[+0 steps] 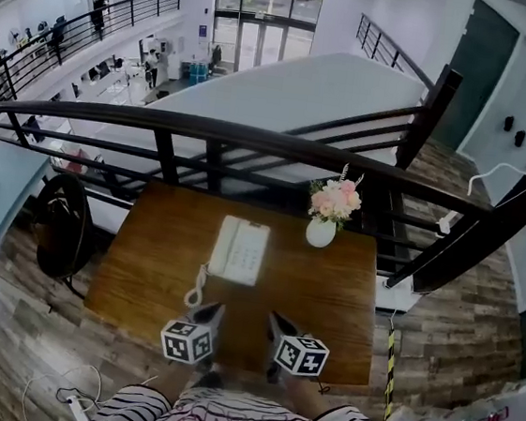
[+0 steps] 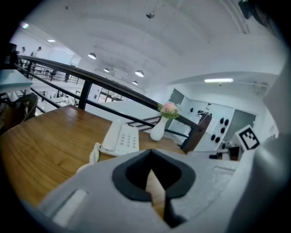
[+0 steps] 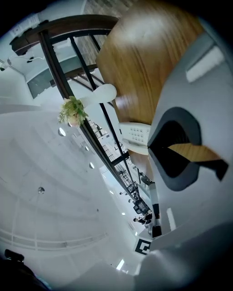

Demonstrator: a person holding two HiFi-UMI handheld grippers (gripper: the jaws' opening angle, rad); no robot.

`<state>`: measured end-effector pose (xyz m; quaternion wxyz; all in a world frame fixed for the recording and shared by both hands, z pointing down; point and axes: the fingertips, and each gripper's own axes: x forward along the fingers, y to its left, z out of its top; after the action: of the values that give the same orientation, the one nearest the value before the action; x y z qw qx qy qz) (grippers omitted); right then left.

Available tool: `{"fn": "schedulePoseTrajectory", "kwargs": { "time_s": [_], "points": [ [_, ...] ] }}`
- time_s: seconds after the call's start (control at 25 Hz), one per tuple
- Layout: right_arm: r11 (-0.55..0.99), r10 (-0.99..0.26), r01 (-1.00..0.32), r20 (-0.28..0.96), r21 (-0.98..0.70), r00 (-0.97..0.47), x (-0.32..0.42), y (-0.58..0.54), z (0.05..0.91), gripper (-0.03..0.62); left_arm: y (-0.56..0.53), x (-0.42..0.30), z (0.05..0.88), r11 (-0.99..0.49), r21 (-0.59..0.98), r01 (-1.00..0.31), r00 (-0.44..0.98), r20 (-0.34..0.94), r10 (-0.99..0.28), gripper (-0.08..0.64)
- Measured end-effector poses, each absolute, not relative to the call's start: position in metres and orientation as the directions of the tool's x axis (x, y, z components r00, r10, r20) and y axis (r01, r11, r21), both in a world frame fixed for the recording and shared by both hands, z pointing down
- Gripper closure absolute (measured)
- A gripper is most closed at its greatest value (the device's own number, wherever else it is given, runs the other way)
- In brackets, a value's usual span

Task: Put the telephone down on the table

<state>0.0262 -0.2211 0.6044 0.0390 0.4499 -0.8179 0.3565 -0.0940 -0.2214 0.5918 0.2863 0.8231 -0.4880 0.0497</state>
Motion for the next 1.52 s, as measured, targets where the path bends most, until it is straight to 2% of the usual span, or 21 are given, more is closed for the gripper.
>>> {"fn": "schedulePoseTrajectory", "kwargs": {
  "time_s": [0.88, 1.52],
  "points": [
    [0.357, -0.719, -0.743, 0.342, -0.566, -0.606, 0.083, -0.120, 0.594, 0.592, -0.109, -0.034, 0.585, -0.369, 0.415, -0.831, 0.517, 0.333, -0.789, 0.558],
    [0.362, -0.708, -0.733, 0.342, -0.576, -0.618, 0.093, -0.081, 0.602, 0.594, -0.070, -0.026, 0.591, -0.333, 0.403, -0.852, 0.480, 0.352, -0.803, 0.558]
  ]
}}
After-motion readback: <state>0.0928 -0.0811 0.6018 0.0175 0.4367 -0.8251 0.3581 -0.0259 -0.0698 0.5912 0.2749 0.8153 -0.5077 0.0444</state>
